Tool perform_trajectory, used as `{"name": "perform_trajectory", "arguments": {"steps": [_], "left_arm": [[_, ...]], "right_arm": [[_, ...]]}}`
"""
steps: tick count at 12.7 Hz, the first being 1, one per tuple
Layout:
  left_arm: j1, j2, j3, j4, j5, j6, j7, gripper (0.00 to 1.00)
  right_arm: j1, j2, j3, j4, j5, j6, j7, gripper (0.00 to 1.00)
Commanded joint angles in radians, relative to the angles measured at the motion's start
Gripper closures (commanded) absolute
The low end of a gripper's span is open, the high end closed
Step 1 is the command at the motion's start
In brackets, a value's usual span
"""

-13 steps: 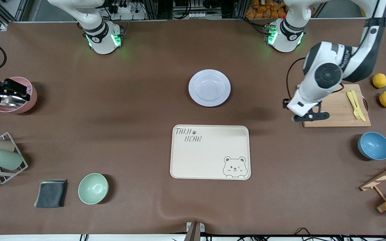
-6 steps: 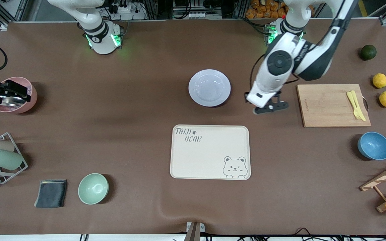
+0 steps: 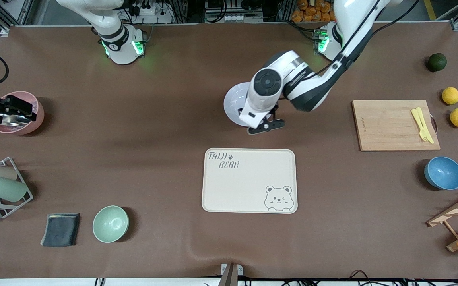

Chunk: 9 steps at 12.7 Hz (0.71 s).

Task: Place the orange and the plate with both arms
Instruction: 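Carry the orange with the left gripper over the white plate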

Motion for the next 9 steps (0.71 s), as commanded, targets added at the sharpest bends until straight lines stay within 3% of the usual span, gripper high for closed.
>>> {"name": "perform_trajectory", "arguments": {"steps": [1,3,7,9], "left_arm": [[-0.064,0.122,0.031,0.115,0.026,-0.03,-0.039,0.86],[-0.103,0.124,0.074,0.113,0.024,-0.03,-0.045,0.86],[-0.137,0.147,0.076,0.101,0.024,-0.03,-0.161,0.84],[-0.161,0.164,0.076,0.1,0.024,-0.04,-0.223,0.84]], "right_arm": [[-0.003,0.014,0.0,0.022,0.008,-0.009,0.003,0.0],[-0.003,0.016,-0.001,0.022,0.008,-0.009,0.003,0.0],[-0.003,0.017,0.0,0.02,0.011,-0.012,0.003,0.0],[-0.008,0.02,-0.001,0.014,0.054,-0.018,0.003,0.0]]}}
